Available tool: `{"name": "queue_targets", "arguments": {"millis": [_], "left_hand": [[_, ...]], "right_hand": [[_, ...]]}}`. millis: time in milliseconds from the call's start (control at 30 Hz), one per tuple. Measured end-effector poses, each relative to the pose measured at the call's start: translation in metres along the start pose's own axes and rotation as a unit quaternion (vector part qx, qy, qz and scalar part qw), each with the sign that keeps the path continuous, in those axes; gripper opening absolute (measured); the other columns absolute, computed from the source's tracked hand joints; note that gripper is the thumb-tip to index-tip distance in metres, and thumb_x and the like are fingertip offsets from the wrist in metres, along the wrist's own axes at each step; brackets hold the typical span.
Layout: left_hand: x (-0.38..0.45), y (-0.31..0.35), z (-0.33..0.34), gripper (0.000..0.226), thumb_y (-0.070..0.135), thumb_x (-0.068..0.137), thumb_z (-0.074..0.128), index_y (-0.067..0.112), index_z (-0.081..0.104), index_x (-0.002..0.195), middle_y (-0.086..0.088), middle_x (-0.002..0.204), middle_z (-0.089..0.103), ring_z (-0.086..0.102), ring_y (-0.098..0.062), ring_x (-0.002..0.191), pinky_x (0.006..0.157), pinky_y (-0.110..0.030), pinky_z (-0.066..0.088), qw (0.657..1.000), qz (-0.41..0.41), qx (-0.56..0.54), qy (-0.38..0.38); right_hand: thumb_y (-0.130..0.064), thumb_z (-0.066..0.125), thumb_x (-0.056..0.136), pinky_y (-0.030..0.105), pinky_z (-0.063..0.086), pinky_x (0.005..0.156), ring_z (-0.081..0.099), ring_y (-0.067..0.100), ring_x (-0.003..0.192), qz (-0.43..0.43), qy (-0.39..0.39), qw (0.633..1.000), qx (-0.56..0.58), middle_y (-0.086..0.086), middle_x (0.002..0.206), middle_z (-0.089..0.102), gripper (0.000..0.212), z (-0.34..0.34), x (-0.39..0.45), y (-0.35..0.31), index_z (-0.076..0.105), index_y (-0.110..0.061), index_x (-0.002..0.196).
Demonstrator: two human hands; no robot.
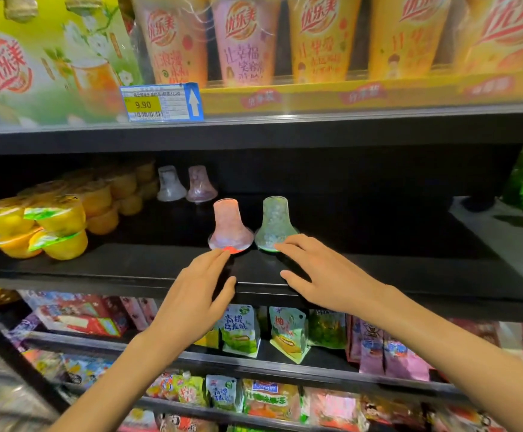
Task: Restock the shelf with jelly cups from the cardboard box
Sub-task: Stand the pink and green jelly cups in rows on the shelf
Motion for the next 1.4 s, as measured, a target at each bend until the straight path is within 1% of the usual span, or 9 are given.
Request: {"name": "queue_targets", "arguments": {"millis": [167, 333, 467, 567, 667, 767, 1033, 1267, 1400], "left_hand": [[0.012, 0.004, 0.003, 0.054, 0.046, 0.099, 0.037, 0.019, 0.042, 0.147, 0.005, 0.147, 0.041, 0.037, -0.009, 0.134, 0.109, -0.027, 0.033, 1.0, 0.0, 0.009, 0.004], [0.025, 0.0, 0.002, 0.058, 0.05, 0.097, 0.035, 0.015, 0.049, 0.141, 0.001, 0.138, 0.046, 0.043, -0.015, 0.126, 0.103, -0.028, 0.038, 1.0, -0.003, 0.019, 0.008], [0.042, -0.007, 0.003, 0.045, 0.04, 0.098, 0.046, 0.015, 0.053, 0.135, 0.001, 0.132, 0.046, 0.048, -0.015, 0.118, 0.096, -0.026, 0.042, 1.0, -0.017, 0.014, 0.007], [0.058, -0.012, 0.004, 0.036, 0.04, 0.098, 0.046, 0.015, 0.059, 0.121, 0.0, 0.125, 0.049, 0.054, -0.016, 0.108, 0.089, -0.025, 0.045, 1.0, -0.017, 0.01, -0.006], [0.076, -0.021, 0.009, 0.04, 0.039, 0.099, 0.045, 0.015, 0.057, 0.128, -0.004, 0.131, 0.049, 0.059, -0.02, 0.104, 0.089, -0.029, 0.048, 0.999, -0.031, 0.021, -0.038], [0.096, -0.028, 0.013, 0.043, 0.036, 0.098, 0.047, 0.02, 0.047, 0.138, -0.005, 0.134, 0.043, 0.059, -0.024, 0.106, 0.093, -0.033, 0.048, 0.997, -0.029, 0.02, -0.07], [0.14, -0.049, 0.031, 0.039, 0.035, 0.097, 0.049, 0.016, 0.049, 0.131, -0.009, 0.12, 0.048, 0.058, -0.031, 0.102, 0.089, -0.04, 0.049, 0.993, -0.053, 0.046, -0.095], [0.164, -0.063, 0.038, 0.035, 0.04, 0.095, 0.05, 0.021, 0.05, 0.124, -0.001, 0.116, 0.052, 0.06, -0.018, 0.099, 0.086, -0.036, 0.052, 0.993, -0.05, 0.038, -0.1], [0.177, -0.069, 0.041, 0.028, 0.038, 0.094, 0.052, 0.021, 0.052, 0.117, 0.002, 0.109, 0.053, 0.058, -0.012, 0.093, 0.075, -0.027, 0.045, 0.994, -0.045, 0.032, -0.092]], "right_hand": [[-0.041, 0.039, 0.103, 0.034, 0.048, 0.094, 0.046, 0.017, 0.116, 0.006, 0.018, 0.999, -0.035, -0.001, 0.132, 0.043, 0.044, 0.008, 0.01, -0.001, 0.047, -0.019, 0.14], [-0.039, 0.041, 0.103, 0.039, 0.045, 0.101, 0.047, 0.024, 0.121, 0.035, -0.003, 0.999, -0.027, 0.005, 0.137, 0.045, 0.046, 0.017, 0.02, 0.006, 0.043, -0.017, 0.142], [-0.039, 0.04, 0.102, 0.044, 0.048, 0.097, 0.054, 0.029, 0.117, 0.079, -0.026, 0.997, 0.002, 0.009, 0.135, 0.051, 0.045, 0.021, 0.04, 0.019, 0.048, -0.013, 0.139], [-0.037, 0.04, 0.102, 0.044, 0.045, 0.103, 0.048, 0.025, 0.124, 0.092, -0.052, 0.994, 0.017, 0.006, 0.145, 0.041, 0.045, 0.023, 0.058, 0.027, 0.047, -0.015, 0.14], [-0.037, 0.043, 0.101, 0.044, 0.041, 0.107, 0.041, 0.023, 0.129, 0.104, -0.076, 0.992, 0.018, 0.003, 0.148, 0.034, 0.044, 0.025, 0.082, 0.035, 0.046, -0.016, 0.14], [-0.038, 0.044, 0.1, 0.044, 0.043, 0.104, 0.046, 0.025, 0.126, 0.121, -0.076, 0.99, -0.002, 0.004, 0.144, 0.038, 0.043, 0.029, 0.103, 0.044, 0.049, -0.016, 0.137], [-0.034, 0.044, 0.1, 0.039, 0.047, 0.098, 0.054, 0.023, 0.116, 0.124, -0.055, 0.991, 0.013, 0.003, 0.134, 0.047, 0.038, 0.031, 0.131, 0.062, 0.056, -0.014, 0.13], [-0.038, 0.051, 0.097, 0.034, 0.047, 0.09, 0.054, 0.02, 0.112, 0.129, -0.055, 0.99, 0.015, 0.002, 0.129, 0.049, 0.04, 0.036, 0.155, 0.074, 0.056, -0.014, 0.129], [-0.04, 0.051, 0.096, 0.04, 0.047, 0.097, 0.05, 0.025, 0.12, 0.13, -0.053, 0.99, 0.009, 0.005, 0.134, 0.047, 0.045, 0.039, 0.164, 0.078, 0.054, -0.013, 0.133]]}}
Point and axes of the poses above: each hand's wrist, its own x-axis towards the middle knuckle, its own z-axis out of the palm, y = z × x, the point moved 5 cm from there along x, towards the middle knuckle
